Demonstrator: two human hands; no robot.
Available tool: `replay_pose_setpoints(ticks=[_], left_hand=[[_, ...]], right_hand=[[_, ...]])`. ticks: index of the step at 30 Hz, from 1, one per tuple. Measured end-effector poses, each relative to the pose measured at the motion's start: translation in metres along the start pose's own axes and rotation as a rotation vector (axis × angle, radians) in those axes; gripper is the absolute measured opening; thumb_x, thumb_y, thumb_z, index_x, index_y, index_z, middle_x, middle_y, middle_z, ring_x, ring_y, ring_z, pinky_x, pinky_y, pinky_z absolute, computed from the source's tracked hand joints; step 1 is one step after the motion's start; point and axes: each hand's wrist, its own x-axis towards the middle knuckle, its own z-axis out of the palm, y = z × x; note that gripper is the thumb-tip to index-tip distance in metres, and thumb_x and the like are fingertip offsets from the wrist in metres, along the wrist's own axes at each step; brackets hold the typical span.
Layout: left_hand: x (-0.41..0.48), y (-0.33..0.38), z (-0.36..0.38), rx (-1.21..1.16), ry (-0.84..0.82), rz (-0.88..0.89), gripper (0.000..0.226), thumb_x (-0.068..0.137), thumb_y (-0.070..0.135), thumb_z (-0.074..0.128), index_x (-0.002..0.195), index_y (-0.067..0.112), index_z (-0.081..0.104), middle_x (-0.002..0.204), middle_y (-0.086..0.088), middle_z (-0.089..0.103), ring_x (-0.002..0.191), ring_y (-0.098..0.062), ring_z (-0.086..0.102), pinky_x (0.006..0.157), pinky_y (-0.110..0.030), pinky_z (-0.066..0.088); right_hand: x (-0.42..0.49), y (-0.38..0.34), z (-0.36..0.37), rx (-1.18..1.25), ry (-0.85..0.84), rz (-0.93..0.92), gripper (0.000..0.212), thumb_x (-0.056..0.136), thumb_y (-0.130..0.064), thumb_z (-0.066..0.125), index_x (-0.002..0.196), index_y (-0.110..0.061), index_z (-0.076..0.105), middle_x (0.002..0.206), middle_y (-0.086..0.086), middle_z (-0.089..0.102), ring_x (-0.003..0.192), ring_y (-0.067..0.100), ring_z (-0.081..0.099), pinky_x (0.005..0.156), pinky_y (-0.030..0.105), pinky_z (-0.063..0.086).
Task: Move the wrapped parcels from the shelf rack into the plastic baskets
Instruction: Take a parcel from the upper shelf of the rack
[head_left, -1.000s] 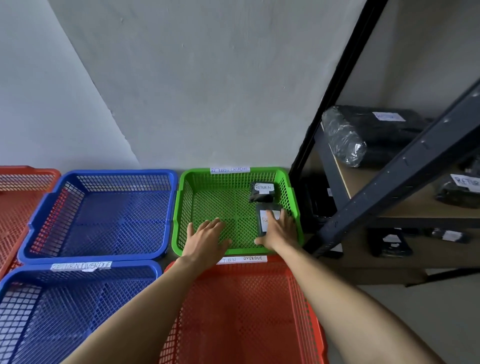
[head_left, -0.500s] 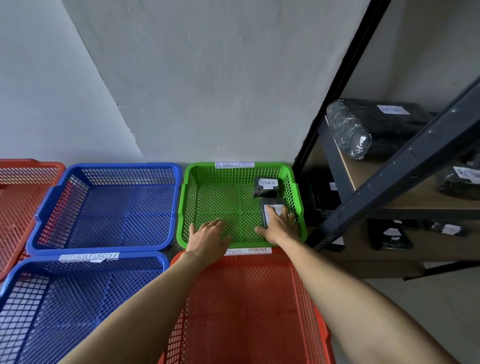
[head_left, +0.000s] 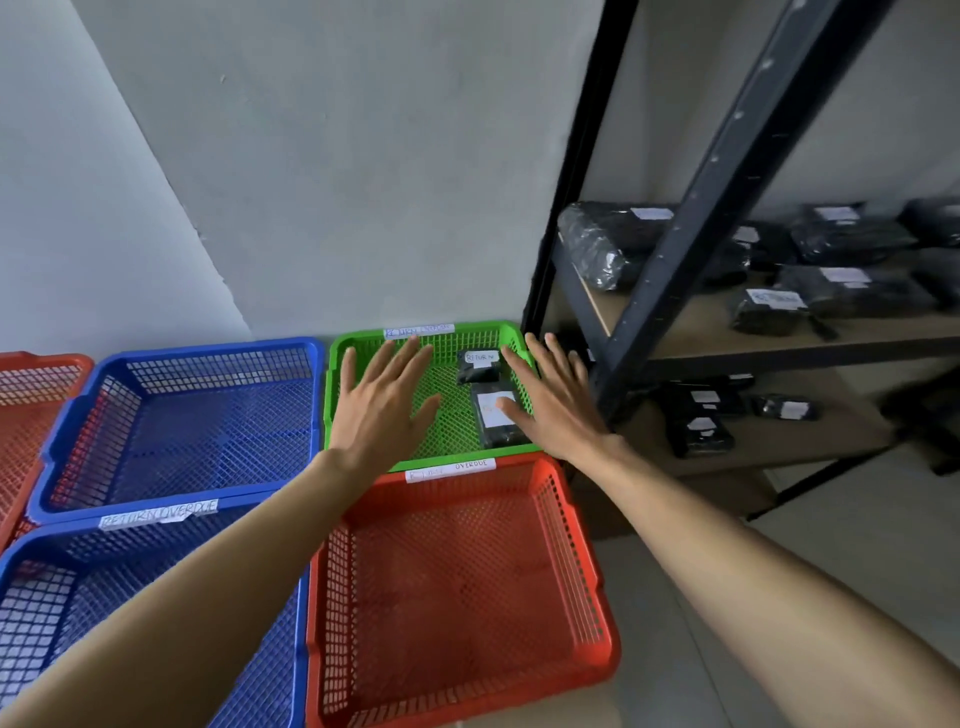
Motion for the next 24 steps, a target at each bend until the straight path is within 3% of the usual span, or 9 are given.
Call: replay_pose_setpoints(ticks=[7, 12, 24], left_hand=[[0.002, 0.058, -0.072, 0.025, 0.185, 0.066, 0.061, 0.091, 0.052, 0.040, 0.143, 0.021, 0.041, 0.150, -0.001, 0.039, 0.139, -0.025, 0.034, 0.114, -0.058, 0.016], [-0.002, 0.123, -0.113, 0.054, 0.282, 0.101, 0.059, 0.092, 0.051, 0.043, 0.142, 0.021, 0.042, 0.149, -0.001, 0.041, 0.138, -0.026, 0.037, 0.113, -0.057, 0.018], [-0.025, 0.274, -0.196, 0.074, 0.432, 0.138, 0.058, 0.089, 0.051, 0.049, 0.139, 0.023, 0.046, 0.146, 0.001, 0.045, 0.137, -0.021, 0.039, 0.114, -0.051, 0.020]], right_hand=[[-0.033, 0.011, -0.085, 0.044, 0.193, -0.073, 0.065, 0.097, -0.055, 0.041, 0.153, -0.027, 0.024, 0.162, 0.008, 0.013, 0.150, 0.026, -0.002, 0.117, 0.049, -0.001], [-0.064, 0.033, -0.150, 0.032, 0.290, -0.144, 0.070, 0.094, -0.064, 0.026, 0.153, -0.027, 0.024, 0.162, 0.007, 0.015, 0.150, 0.024, -0.001, 0.117, 0.049, -0.002], [-0.178, 0.118, -0.290, -0.033, 0.349, -0.250, 0.059, 0.097, -0.053, 0.044, 0.149, -0.027, 0.034, 0.157, 0.003, 0.030, 0.148, 0.022, 0.015, 0.118, 0.051, 0.007]])
